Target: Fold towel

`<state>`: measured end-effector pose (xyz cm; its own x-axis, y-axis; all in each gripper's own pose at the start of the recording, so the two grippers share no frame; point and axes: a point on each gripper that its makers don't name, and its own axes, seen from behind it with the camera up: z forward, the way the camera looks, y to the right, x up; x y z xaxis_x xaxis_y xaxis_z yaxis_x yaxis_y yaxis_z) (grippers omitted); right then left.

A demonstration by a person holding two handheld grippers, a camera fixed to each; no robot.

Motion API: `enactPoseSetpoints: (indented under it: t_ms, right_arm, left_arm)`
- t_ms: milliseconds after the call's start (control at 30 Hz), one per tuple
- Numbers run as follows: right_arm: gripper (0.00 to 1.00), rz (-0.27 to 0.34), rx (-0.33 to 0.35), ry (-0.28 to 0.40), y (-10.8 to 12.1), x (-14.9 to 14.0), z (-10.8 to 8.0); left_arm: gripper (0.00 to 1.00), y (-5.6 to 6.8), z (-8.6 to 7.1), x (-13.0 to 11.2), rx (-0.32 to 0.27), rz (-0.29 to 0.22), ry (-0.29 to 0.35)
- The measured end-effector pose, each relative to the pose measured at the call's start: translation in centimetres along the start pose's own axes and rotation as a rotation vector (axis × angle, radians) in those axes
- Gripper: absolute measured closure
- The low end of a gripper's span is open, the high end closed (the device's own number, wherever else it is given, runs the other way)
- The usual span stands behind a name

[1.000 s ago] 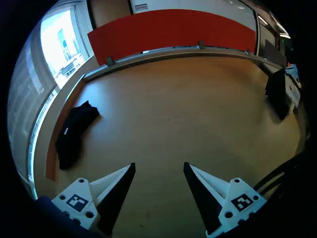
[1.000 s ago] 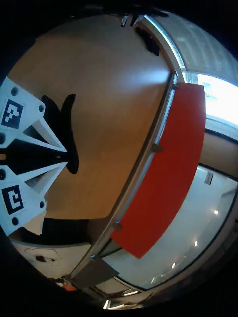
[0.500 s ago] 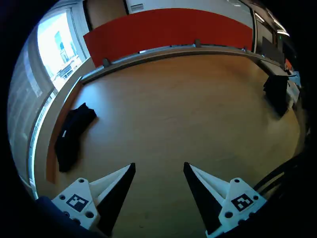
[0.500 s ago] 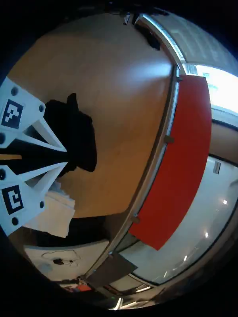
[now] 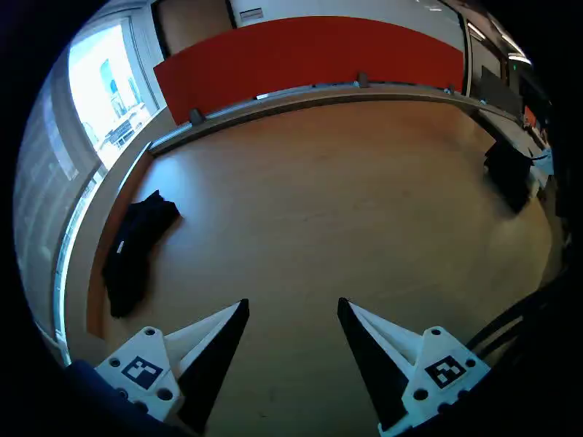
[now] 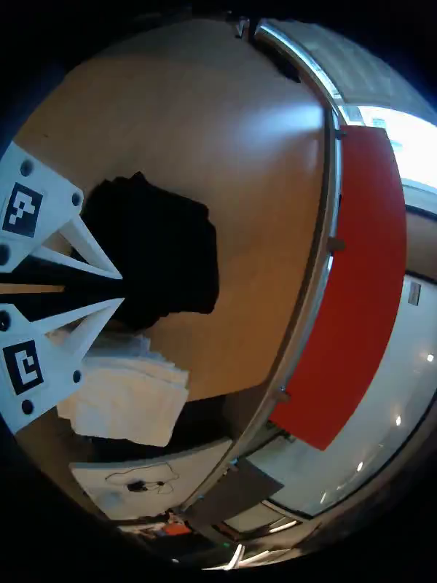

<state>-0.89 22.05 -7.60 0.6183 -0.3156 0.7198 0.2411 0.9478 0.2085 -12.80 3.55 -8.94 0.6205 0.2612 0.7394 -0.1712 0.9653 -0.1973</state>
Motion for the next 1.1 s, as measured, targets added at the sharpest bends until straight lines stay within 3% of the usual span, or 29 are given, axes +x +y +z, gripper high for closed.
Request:
enactPoseSetpoints:
  t_ms: [567,1100]
  right_arm:
    - [0.98,0.078,-0.008,-0.119,-0.4,-6.7,2.4]
    - [0.98,0.135,-0.027,-0.176,-0.5,-9.1,4.3]
  left_arm:
    - [0.10,-0.9,-0.5,-0.1,0.017,0.001,0.000]
    - [0.10,-0.4,-0.4,0.2,0.013,0.009,0.000]
